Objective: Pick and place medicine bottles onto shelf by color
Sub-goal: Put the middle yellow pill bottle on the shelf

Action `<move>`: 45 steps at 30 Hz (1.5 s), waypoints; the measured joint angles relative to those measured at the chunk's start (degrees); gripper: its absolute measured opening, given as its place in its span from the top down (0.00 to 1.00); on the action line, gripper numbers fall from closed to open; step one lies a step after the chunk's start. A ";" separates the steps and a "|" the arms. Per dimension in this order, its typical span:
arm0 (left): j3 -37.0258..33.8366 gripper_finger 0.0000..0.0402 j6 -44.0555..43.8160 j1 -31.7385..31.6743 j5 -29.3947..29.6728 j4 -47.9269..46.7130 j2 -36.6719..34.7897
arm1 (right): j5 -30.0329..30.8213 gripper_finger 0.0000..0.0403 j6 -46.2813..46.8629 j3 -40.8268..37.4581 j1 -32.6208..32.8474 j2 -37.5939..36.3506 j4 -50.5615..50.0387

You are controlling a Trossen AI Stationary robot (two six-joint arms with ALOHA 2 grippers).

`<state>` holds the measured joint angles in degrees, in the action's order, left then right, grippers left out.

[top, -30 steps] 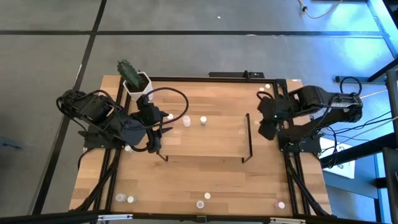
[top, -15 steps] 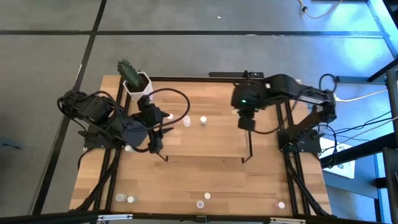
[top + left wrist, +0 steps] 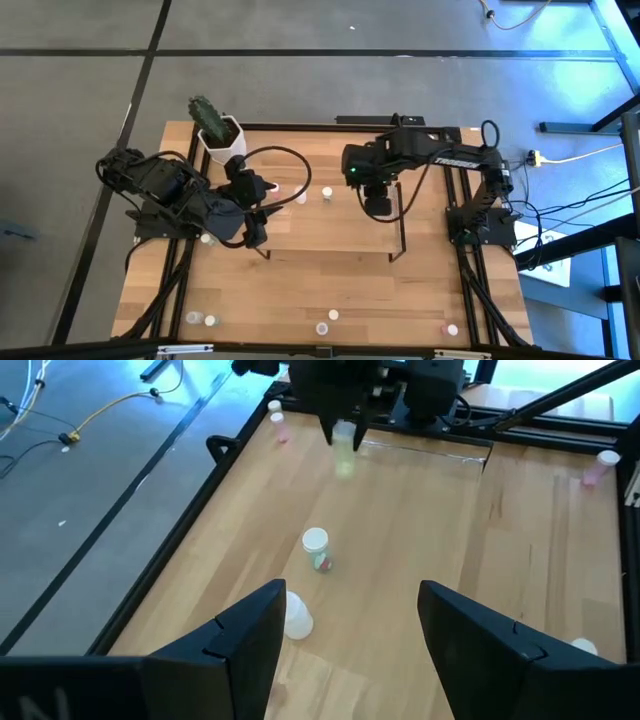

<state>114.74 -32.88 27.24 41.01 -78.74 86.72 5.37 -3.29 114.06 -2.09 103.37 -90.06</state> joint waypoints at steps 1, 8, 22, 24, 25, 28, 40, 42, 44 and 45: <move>-0.02 0.45 0.00 0.00 0.00 0.00 0.00 | 0.02 0.70 0.00 0.00 0.00 0.35 0.10; -0.02 0.45 0.00 0.02 0.00 -0.02 0.00 | 0.00 0.70 -0.39 0.00 0.00 3.01 0.53; -0.02 0.45 0.02 0.00 0.00 -0.04 0.00 | -1.71 0.70 -3.37 -0.05 0.00 5.85 0.65; -0.01 0.45 0.02 0.02 0.00 -0.04 0.00 | -2.86 0.70 -4.43 -0.09 0.00 6.05 0.98; -0.02 0.45 0.02 0.02 0.00 -0.04 0.00 | -2.93 0.70 -4.65 -0.09 0.00 6.13 1.05; -0.02 0.45 0.02 0.02 0.00 -0.04 -0.02 | -3.02 0.70 -4.76 -0.09 -0.18 6.25 0.97; -0.02 0.45 0.04 0.00 0.00 -0.04 -0.02 | -3.07 0.70 -3.10 -0.09 -1.84 6.21 0.99; -0.02 0.45 0.07 0.00 0.00 -0.04 -0.02 | -3.07 0.70 -3.15 -0.09 -1.84 6.21 0.80; -0.02 0.45 0.07 0.00 0.00 -0.04 -0.02 | -3.08 0.70 -3.18 -0.09 -1.84 6.21 0.55; -0.02 0.45 0.07 0.02 0.00 -0.04 -0.02 | -3.08 0.70 -3.19 -0.09 -1.84 6.21 0.55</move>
<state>114.72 -32.82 27.27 41.01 -78.78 86.70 2.28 -6.48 113.97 -3.92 109.58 -89.52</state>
